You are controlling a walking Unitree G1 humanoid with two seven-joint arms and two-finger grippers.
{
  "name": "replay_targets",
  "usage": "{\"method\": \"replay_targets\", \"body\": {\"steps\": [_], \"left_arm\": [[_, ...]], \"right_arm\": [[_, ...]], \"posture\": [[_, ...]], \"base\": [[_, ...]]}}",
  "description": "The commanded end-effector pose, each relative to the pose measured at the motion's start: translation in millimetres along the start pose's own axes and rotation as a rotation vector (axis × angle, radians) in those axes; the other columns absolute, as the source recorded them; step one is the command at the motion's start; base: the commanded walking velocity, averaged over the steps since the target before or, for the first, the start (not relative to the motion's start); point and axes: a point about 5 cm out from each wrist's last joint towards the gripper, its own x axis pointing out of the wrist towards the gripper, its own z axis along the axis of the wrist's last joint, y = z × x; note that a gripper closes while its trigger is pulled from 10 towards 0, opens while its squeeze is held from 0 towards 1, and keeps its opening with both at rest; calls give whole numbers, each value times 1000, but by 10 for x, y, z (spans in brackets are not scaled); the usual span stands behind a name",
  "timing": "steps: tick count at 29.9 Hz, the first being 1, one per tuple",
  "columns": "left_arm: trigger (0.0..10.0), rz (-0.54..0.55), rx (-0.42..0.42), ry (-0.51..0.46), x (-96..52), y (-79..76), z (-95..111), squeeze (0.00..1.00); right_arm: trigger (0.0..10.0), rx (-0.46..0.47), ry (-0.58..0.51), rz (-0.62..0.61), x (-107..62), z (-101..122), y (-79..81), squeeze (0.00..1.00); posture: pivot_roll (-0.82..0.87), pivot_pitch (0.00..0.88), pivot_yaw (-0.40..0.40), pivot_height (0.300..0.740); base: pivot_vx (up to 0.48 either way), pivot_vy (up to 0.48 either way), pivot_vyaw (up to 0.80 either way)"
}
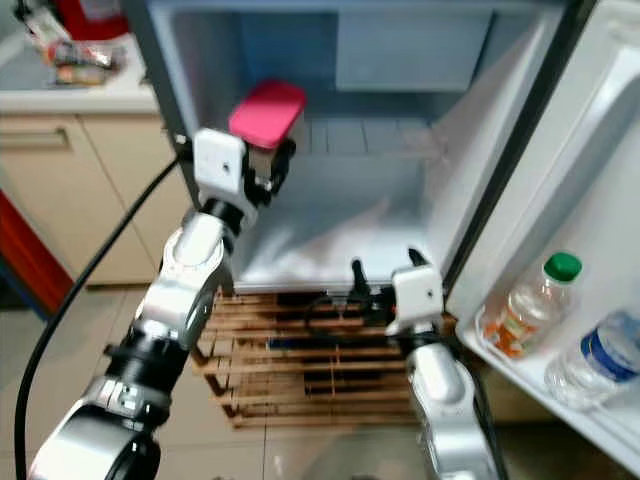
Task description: Restocking fridge
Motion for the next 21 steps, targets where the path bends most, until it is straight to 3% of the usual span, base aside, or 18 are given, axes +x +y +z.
{"method": "replay_targets", "body": {"steps": [1, 8, 12, 17, 21], "left_arm": [[10000, 27, 1, 0, 81, -38, 33, 0], [10000, 24, -25, -6, 223, -141, 90, 0], [10000, 42, -18, -33, 303, -108, 177, 0], [10000, 184, -23, -61, 470, 220, 412, 0], [10000, 253, 6, -52, 486, 394, 441, 0]], "right_arm": [[10000, -10, 10, -1, -30, 7, -26, 0], [10000, 11, -9, 70, -198, 167, 145, 0], [10000, 23, 2, 93, -309, 205, 212, 0], [10000, 39, 35, 95, -485, 265, 261, 0], [10000, 39, 52, 76, -506, 260, 257, 0]], "posture": [[-230, 0, 65, 740], [-288, 0, 90, 740], [-309, 11, 95, 740], [-357, 32, 88, 740], [-375, 36, 89, 740]], "base": [[0, 0, 0], [0, 0, 0], [0, 0, 0], [0, 0, 0], [0, 0, 0]]}}
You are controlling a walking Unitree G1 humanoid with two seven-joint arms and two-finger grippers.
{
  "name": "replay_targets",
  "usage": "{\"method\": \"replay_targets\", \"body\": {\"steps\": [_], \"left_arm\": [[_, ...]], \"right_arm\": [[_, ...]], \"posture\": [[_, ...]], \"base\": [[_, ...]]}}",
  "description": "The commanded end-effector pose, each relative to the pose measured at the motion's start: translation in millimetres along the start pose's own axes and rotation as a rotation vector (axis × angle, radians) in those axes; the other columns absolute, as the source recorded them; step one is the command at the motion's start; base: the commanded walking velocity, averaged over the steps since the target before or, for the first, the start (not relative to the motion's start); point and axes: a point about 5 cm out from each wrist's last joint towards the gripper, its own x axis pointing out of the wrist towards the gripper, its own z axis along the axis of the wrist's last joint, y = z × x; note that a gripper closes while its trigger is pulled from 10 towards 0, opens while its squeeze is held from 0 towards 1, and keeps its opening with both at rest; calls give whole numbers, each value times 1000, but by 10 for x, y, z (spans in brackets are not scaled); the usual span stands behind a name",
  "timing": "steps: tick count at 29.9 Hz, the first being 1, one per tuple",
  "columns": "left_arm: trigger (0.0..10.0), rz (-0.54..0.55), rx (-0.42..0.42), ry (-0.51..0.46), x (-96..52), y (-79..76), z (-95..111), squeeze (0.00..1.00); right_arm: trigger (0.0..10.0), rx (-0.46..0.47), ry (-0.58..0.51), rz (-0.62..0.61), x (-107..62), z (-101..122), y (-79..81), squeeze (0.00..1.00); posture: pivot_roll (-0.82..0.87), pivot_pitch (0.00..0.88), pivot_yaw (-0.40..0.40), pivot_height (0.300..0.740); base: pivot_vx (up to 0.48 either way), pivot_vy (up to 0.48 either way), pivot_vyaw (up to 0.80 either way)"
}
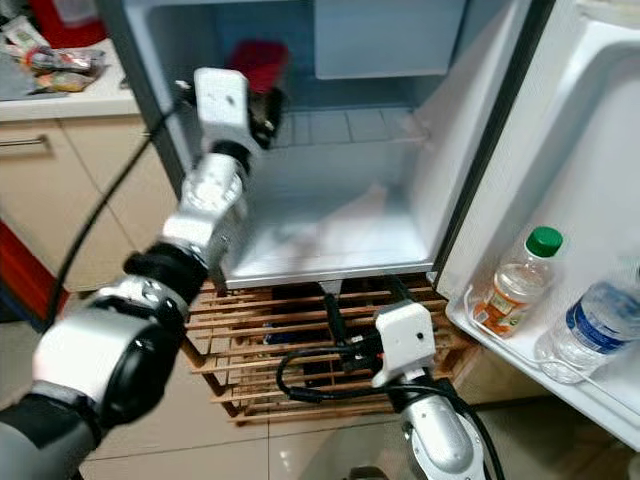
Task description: Restocking fridge
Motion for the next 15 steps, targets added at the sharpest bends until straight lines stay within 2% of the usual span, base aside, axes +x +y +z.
{"method": "replay_targets", "body": {"steps": [1, 4, 8, 9, 11, 13, 14, 15], "left_arm": [[10000, 41, 9, 9, 20, 85, 1, 0], [10000, 106, 20, 22, 56, 226, 16, 0], [10000, 154, -8, 57, 63, 305, -20, 0], [10000, 180, -17, 81, 53, 336, -59, 0], [10000, 192, -16, 92, 46, 353, -81, 0], [10000, 215, -46, 105, 46, 393, -91, 110], [10000, 230, -50, 106, 53, 418, -80, 133], [10000, 239, -51, 106, 58, 434, -71, 345]], "right_arm": [[10000, 2, -10, 0, 6, 52, 18, 0], [10000, -12, -4, -6, -55, 109, -20, 0], [10000, -23, 37, -20, -184, 118, -58, 0], [10000, -24, 57, -20, -257, 112, -45, 0], [10000, -23, 64, -19, -289, 115, -26, 0], [10000, -25, 69, -19, -305, 118, -16, 0], [10000, -27, 71, -23, -307, 121, -25, 0], [10000, -28, 73, -26, -307, 123, -33, 0]], "posture": [[-375, 36, 89, 740], [-418, 60, 80, 740], [-446, 80, 76, 740], [-463, 87, 75, 740], [-468, 89, 78, 740], [-473, 87, 84, 740], [-475, 86, 85, 740], [-475, 86, 85, 740]], "base": [[0, 0, 0], [0, 0, 0], [0, 0, 0], [0, 0, 0], [0, 0, 0], [0, 0, 0], [0, 0, 0], [0, 0, 0]]}}
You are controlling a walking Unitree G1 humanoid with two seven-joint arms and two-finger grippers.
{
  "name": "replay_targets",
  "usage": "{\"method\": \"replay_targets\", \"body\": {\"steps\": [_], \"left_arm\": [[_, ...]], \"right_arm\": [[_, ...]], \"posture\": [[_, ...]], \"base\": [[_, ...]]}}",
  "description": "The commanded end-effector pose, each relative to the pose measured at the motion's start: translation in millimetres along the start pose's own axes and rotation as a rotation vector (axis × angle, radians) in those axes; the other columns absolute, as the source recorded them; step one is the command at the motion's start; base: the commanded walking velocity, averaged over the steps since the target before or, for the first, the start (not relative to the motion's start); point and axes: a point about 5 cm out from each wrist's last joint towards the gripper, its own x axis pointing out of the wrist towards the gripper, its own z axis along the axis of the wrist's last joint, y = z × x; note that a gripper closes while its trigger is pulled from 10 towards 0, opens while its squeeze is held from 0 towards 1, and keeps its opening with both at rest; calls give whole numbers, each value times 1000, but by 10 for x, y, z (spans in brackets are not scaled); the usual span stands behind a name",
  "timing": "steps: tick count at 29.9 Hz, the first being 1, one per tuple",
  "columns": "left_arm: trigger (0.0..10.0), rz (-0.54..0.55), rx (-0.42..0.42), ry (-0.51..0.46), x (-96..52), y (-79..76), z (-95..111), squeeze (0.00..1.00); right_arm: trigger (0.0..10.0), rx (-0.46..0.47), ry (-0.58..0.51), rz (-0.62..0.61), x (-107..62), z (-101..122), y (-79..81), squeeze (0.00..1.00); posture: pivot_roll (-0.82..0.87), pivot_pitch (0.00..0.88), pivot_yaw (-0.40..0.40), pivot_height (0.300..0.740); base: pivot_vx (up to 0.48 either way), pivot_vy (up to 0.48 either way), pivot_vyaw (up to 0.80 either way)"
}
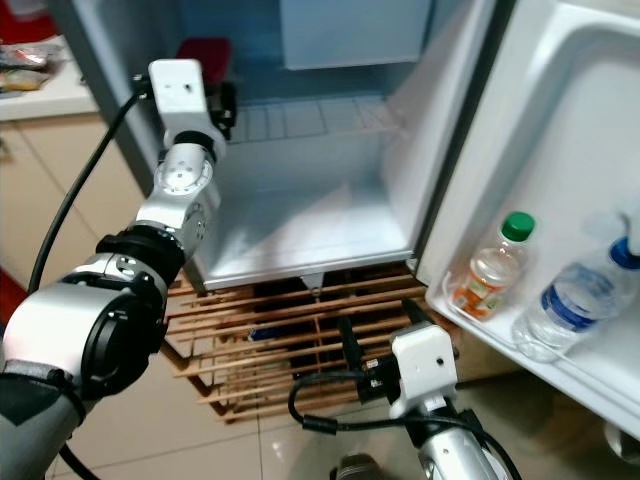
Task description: Restocking fridge
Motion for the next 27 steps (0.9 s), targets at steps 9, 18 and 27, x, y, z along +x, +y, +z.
{"method": "replay_targets", "body": {"steps": [9, 18, 27], "left_arm": [[10000, 91, -35, 1, 122, 138, 220, 1000], [10000, 50, -6, -35, 118, -29, 313, 1000], [10000, -26, 27, -98, 42, -234, 298, 1000]], "right_arm": [[10000, -28, 7, -24, -122, 105, -24, 0], [10000, -17, 17, -31, -96, 85, 3, 0], [10000, -13, 20, -19, -53, 61, 11, 0]], "posture": [[-532, 97, 94, 740], [-508, 89, 96, 740], [-458, 82, 95, 740]], "base": [[0, 0, 0], [0, 0, 0], [0, 0, 0]]}}
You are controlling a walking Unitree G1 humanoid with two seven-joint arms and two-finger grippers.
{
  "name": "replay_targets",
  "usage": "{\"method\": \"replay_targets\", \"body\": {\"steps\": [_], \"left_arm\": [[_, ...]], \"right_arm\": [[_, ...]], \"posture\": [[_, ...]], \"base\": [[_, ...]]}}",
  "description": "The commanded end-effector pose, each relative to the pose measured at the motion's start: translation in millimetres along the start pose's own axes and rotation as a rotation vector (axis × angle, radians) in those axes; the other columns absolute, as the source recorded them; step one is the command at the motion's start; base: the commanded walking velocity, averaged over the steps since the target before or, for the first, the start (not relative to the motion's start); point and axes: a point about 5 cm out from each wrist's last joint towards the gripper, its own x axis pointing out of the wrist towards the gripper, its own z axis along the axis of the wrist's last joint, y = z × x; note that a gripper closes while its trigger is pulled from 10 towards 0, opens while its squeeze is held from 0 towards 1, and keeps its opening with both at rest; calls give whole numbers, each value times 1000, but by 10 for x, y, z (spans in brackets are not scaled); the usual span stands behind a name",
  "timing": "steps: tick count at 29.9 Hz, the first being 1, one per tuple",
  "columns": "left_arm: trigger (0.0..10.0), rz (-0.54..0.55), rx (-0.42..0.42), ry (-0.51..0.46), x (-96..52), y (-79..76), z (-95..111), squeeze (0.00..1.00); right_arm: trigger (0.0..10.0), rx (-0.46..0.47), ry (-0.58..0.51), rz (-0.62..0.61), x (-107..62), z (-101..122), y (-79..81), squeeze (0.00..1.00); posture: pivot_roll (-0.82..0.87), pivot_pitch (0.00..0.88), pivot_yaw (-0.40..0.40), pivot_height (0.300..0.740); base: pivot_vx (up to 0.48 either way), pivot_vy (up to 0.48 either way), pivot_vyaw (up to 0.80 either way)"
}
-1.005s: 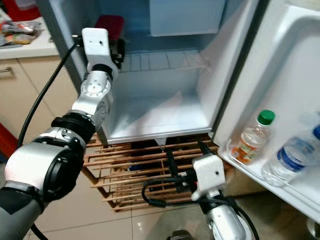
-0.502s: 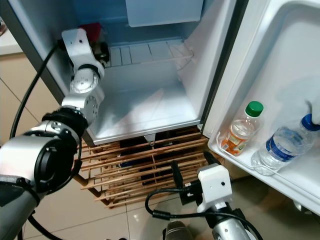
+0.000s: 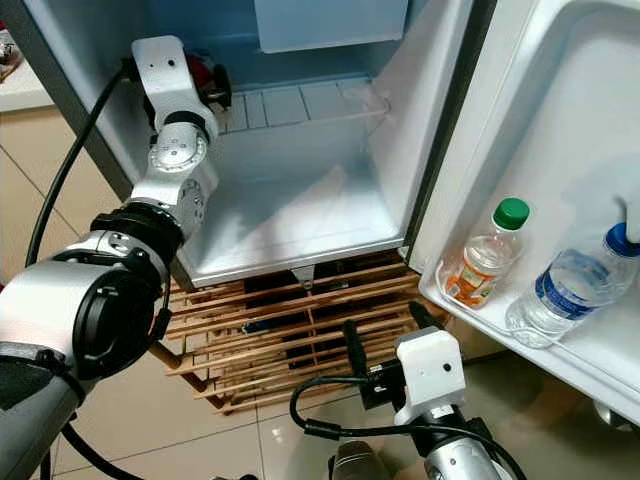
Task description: Restocking fridge
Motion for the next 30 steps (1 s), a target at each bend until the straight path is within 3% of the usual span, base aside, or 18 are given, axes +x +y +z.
{"method": "replay_targets", "body": {"steps": [1, 8, 12, 16, 17, 20, 21, 22, 23, 28, 30], "left_arm": [[10000, -16, 15, -34, -11, -42, 30, 1000], [10000, -173, 75, -206, -128, -265, 115, 1000], [10000, -196, 124, -242, -148, -130, 64, 1000], [10000, -185, 117, -250, -161, -16, 37, 961], [10000, -214, 102, -256, -248, 86, -19, 0], [10000, -299, 101, -256, -473, 185, -95, 0], [10000, -361, 70, -220, -636, 223, -160, 0], [10000, -361, 70, -220, -636, 223, -160, 0], [10000, -425, 48, -179, -799, 227, -222, 0], [10000, -506, 63, -82, -1030, 196, -430, 0], [10000, -532, 87, -14, -1222, 299, -600, 0]], "right_arm": [[10000, 5, 22, 3, 11, -37, 16, 0], [10000, 32, -17, 33, 224, -48, 61, 0], [10000, 44, -38, 52, 372, -62, 90, 0], [10000, 48, -48, 56, 408, -65, 105, 0], [10000, 58, -66, 52, 482, -63, 99, 0], [10000, 82, -82, 26, 588, -77, 43, 0], [10000, 102, -85, -1, 636, -94, -12, 0], [10000, 102, -85, -1, 636, -94, -12, 0], [10000, 127, -88, -28, 687, -108, -64, 0], [10000, 143, -76, -56, 770, -169, -155, 0], [10000, 135, -75, -92, 817, -203, -225, 0]], "posture": [[-458, 82, 95, 740], [-361, 43, 81, 740], [-317, 18, 83, 740], [-301, 2, 89, 740], [-258, 0, 94, 740], [-220, 0, 89, 740], [-190, 0, 77, 740], [-190, 0, 77, 740], [-166, 0, 68, 740], [-127, 0, 59, 740], [-120, 0, 63, 740]], "base": [[0, 0, 0], [0, 0, 0], [0, 0, 0], [0, 0, 0], [0, 0, 0], [0, 0, 0], [0, 0, 0], [0, 0, 0], [0, 0, 0], [0, 0, 0], [0, 0, 0]]}}
